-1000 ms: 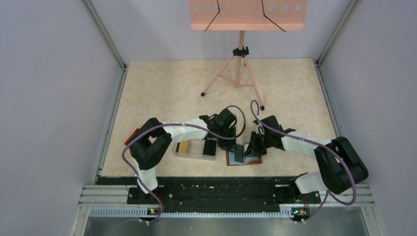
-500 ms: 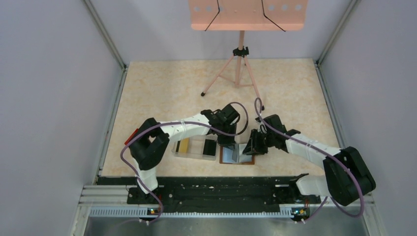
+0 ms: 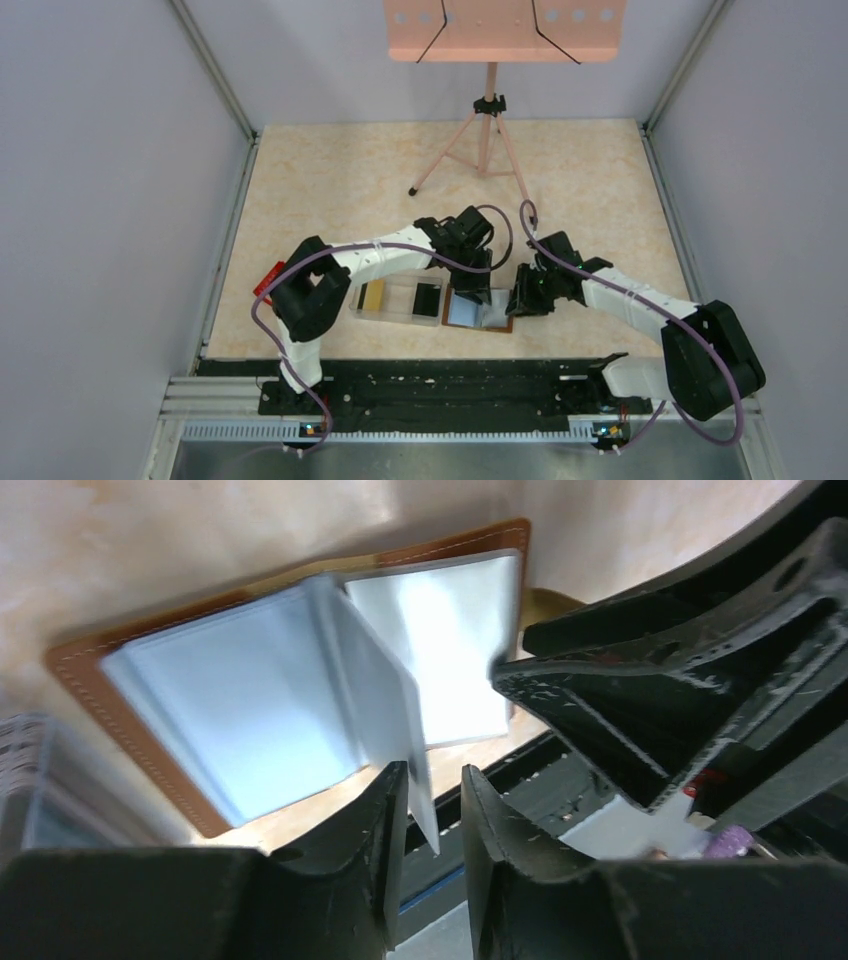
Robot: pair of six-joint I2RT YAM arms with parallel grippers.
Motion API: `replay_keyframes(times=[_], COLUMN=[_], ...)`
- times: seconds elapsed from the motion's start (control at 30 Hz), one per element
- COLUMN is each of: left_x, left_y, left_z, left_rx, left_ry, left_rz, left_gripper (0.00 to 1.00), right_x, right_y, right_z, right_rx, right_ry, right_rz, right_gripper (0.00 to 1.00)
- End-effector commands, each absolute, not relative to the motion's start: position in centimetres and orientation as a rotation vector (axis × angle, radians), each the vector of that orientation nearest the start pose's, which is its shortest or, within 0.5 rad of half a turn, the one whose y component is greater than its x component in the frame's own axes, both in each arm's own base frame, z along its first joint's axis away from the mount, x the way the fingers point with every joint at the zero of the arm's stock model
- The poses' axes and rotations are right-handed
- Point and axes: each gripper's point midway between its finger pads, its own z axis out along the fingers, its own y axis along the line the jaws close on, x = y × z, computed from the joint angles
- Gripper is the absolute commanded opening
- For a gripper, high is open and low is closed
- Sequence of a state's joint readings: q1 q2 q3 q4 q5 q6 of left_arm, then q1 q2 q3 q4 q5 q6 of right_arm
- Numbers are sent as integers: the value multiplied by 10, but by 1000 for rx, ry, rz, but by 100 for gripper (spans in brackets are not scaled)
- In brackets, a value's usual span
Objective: Put the credit cards into the card holder
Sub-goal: Turn over the card slot in the card holder, then pick up the credit card from the storage box.
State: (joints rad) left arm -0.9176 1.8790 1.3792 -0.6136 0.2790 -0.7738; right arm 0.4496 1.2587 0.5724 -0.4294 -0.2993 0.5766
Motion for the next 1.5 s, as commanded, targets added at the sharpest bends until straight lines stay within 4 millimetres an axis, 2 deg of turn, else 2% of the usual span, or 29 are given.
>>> replay_keyframes(times=[0.0,0.17,0.33,0.43,0.6,0.73,0.83,0.93,1.1,1.2,1.27,1.47], left_x=[194,190,187,188,196,205,212,221,228,228,222,214], left_y=[-415,-432,-436,-435,-433,-419,-399,-369,-308,-271,-248,-192], left_z=[88,88,79,83,112,136,150,164,164,154,141,105], left_rx=[329,316,320,320,335,294,233,142,-9,-86,-115,-138], left_ry=[2869,2852,2866,2837,2694,2584,2520,2452,2404,2415,2467,2643], left_rz=[-1025,-1155,-1159,-1170,-1220,-1253,-1281,-1327,-1332,-1264,-1168,-734], left_gripper=[32,35,40,40,40,41,42,43,44,45,46,45], right_x=[188,192,197,199,202,204,207,210,211,211,211,205], right_y=[168,165,158,157,166,177,187,201,229,247,259,302], right_z=[36,46,63,76,88,92,96,100,105,108,108,105], right_rx=[62,90,108,97,62,47,28,8,-46,-81,-104,-181], right_ry=[2790,2751,2700,2672,2659,2660,2655,2650,2643,2643,2646,2658], right_rz=[646,653,636,635,698,762,794,833,882,906,919,984], right_gripper=[31,30,31,33,36,40,43,47,53,57,59,63])
